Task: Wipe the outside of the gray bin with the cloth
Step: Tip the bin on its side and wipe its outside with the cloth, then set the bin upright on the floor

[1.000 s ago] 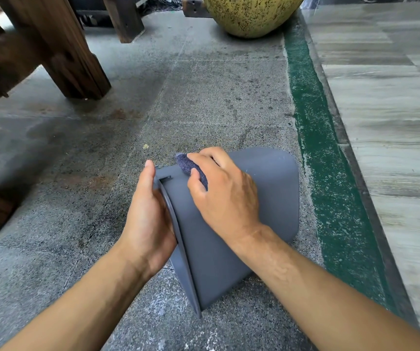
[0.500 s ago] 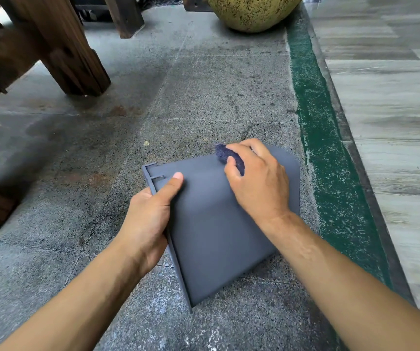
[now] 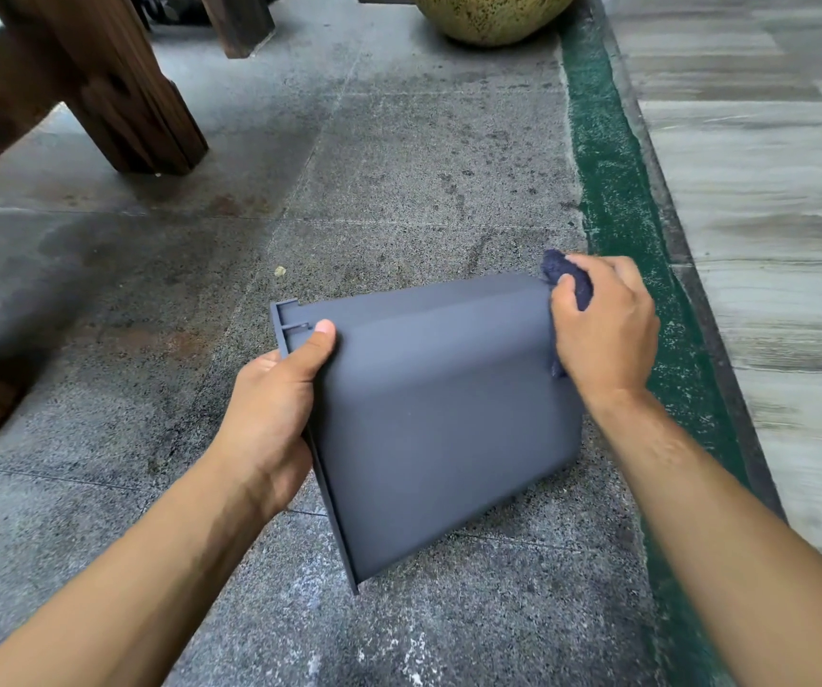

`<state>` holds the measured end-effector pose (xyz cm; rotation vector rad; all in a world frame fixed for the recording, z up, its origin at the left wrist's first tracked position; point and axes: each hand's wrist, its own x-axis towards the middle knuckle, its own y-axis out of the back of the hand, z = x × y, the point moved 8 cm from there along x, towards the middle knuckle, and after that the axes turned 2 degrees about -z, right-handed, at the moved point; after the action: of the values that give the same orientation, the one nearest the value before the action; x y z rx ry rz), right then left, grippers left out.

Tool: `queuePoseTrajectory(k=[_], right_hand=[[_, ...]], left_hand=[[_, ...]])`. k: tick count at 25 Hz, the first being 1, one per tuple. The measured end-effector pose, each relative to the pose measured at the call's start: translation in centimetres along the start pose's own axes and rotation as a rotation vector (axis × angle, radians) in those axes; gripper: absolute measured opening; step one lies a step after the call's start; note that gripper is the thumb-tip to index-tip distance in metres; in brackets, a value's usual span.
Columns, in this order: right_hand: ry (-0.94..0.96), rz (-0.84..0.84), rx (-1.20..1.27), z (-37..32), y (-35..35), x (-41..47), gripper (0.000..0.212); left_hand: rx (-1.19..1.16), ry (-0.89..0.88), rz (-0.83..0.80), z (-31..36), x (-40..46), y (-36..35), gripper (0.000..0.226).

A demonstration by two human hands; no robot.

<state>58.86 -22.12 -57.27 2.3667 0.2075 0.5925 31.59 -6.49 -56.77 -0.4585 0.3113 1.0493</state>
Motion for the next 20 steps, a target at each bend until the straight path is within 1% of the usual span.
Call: queuePoseTrajectory(k=[3, 6, 8, 10, 11, 12, 13, 14, 15, 16, 17, 18, 19, 20], right_hand=[[-0.088, -0.044, -0.063, 2.6, 0.3, -1.1, 0.033], [-0.048, -0.144, -0.080, 3.2, 0.2, -3.7, 0.034], [0.021, -0.243, 0.031, 1.1, -0.1, -4.8, 0.025], [0.115, -0.377, 0.163, -3.2, 0.0, -5.3, 0.014], [0.174, -0.460, 0.206, -5.8, 0.1, -5.5, 0.019], [0.247, -0.551, 0.196, -8.5, 0.4, -5.8, 0.035], [0.318, -0.649, 0.133, -10.9, 0.7, -6.1, 0.051], [0.382, -0.737, 0.017, -12.7, 1.0, -6.4, 0.064], [0.431, -0.800, -0.122, -13.7, 1.2, -6.5, 0.072], [0.468, -0.831, -0.255, -14.3, 1.5, -6.6, 0.075], [0.500, -0.842, -0.339, -14.6, 1.7, -6.5, 0.070], [0.527, -0.828, -0.367, -14.8, 1.9, -6.4, 0.057], [0.529, -0.791, -0.352, -14.6, 2.1, -6.0, 0.042], [0.516, -0.750, -0.328, -14.4, 2.1, -5.4, 0.030]], left_hand=[[-0.012, 0.008, 0.037, 0.6, 0.1, 0.4, 0.035], [-0.043, -0.027, 0.024, 2.9, -0.1, 0.4, 0.051], [-0.120, -0.013, -0.088, 4.4, -0.8, -0.6, 0.066], [-0.312, 0.006, -0.217, 5.3, -1.6, -2.1, 0.078], [-0.424, 0.013, -0.270, 5.6, -1.9, -2.8, 0.081], [-0.505, 0.014, -0.299, 6.0, -2.1, -3.5, 0.083], [-0.552, 0.010, -0.312, 6.3, -1.9, -4.0, 0.083], [-0.583, 0.004, -0.319, 6.8, -1.6, -4.7, 0.084], [-0.608, -0.008, -0.311, 7.2, -1.1, -5.1, 0.085], [-0.625, -0.016, -0.284, 7.4, -0.8, -5.4, 0.087], [-0.639, -0.032, -0.266, 7.8, -0.6, -5.5, 0.089], [-0.647, -0.037, -0.268, 8.1, -0.4, -5.9, 0.090], [-0.613, -0.032, -0.283, 8.2, -0.3, -6.1, 0.088], [-0.505, -0.034, -0.290, 8.7, -0.7, -5.9, 0.080]])
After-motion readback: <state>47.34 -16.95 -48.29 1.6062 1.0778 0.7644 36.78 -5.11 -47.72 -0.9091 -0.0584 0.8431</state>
